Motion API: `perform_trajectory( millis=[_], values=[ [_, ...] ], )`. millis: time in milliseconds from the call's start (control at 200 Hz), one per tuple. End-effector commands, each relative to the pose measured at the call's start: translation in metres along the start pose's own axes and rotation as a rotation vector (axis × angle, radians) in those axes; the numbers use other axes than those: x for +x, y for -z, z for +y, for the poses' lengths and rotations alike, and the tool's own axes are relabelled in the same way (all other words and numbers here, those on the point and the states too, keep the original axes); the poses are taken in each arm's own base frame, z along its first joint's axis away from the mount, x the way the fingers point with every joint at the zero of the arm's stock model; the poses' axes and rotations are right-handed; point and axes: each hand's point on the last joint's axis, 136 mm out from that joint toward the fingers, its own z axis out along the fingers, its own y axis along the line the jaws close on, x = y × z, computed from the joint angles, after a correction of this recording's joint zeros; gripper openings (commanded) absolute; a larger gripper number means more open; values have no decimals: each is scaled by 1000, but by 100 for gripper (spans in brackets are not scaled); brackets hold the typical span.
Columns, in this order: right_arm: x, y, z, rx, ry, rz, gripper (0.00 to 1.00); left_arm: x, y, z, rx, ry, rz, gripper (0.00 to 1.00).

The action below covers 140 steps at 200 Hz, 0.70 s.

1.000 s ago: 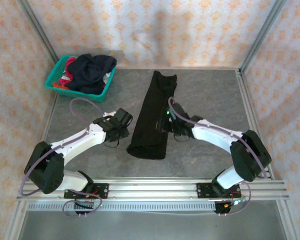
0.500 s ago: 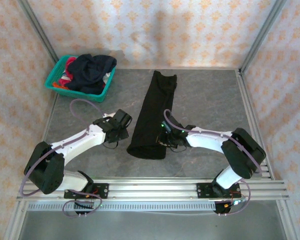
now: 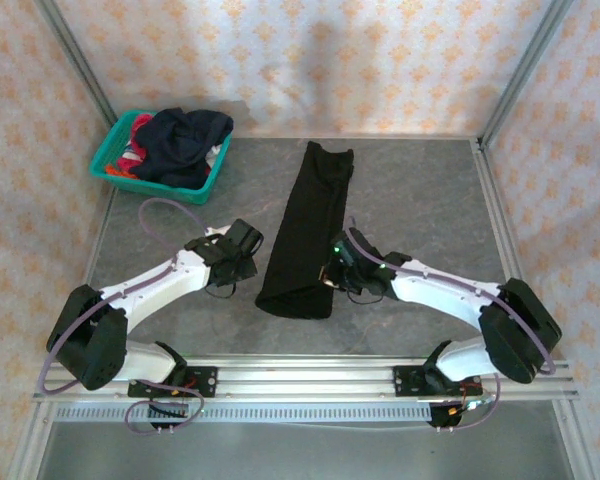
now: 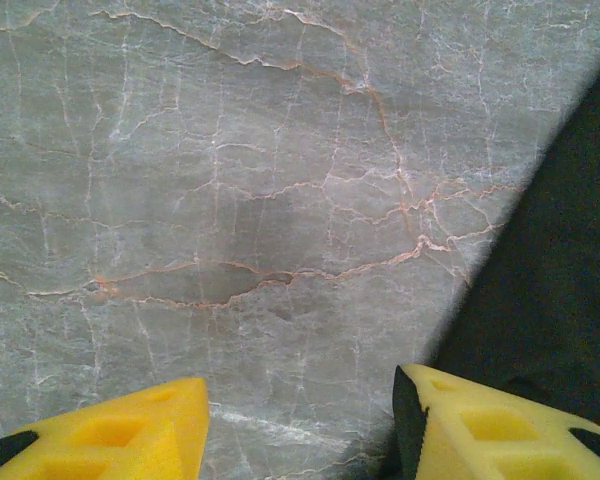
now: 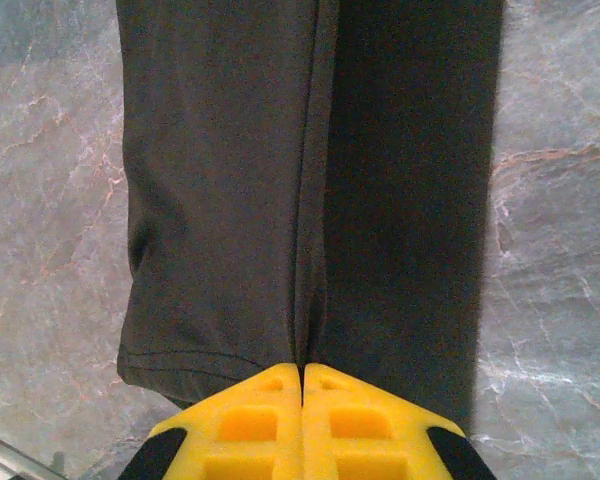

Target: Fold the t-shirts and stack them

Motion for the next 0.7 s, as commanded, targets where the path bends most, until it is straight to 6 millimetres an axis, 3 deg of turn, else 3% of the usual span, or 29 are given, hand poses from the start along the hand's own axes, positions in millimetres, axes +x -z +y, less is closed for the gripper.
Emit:
perform_trajectory(
  millis=[0, 150, 225, 355, 495, 560, 600, 640, 696],
  values=[
    [11, -3, -34, 116, -26, 15, 0, 1, -7, 6, -25, -5, 0, 53],
    [7, 1, -58, 216, -42, -6, 0, 2, -8, 7, -32, -13, 5, 53],
    [5, -1, -60, 213, -57, -4, 0, 4, -10, 7, -31, -16, 9, 53],
    [7, -14, -45, 153, -49, 43, 0, 8, -14, 5, -15, -3, 20, 53],
    [11, -26, -63, 229, -53, 63, 0, 19, -17, -4, 48, 25, 54, 53],
    [9, -26, -68, 256, -42, 57, 15, 27, -18, -10, 91, 30, 74, 55],
    [6, -22, -67, 269, -24, 44, 29, 32, -18, -16, 119, 29, 86, 57],
    [3, -16, -60, 257, 2, 25, 43, 39, -18, -20, 142, 29, 103, 58],
    [-2, -5, -50, 236, 41, -13, 53, 48, -18, -25, 172, 29, 124, 61]
  ],
)
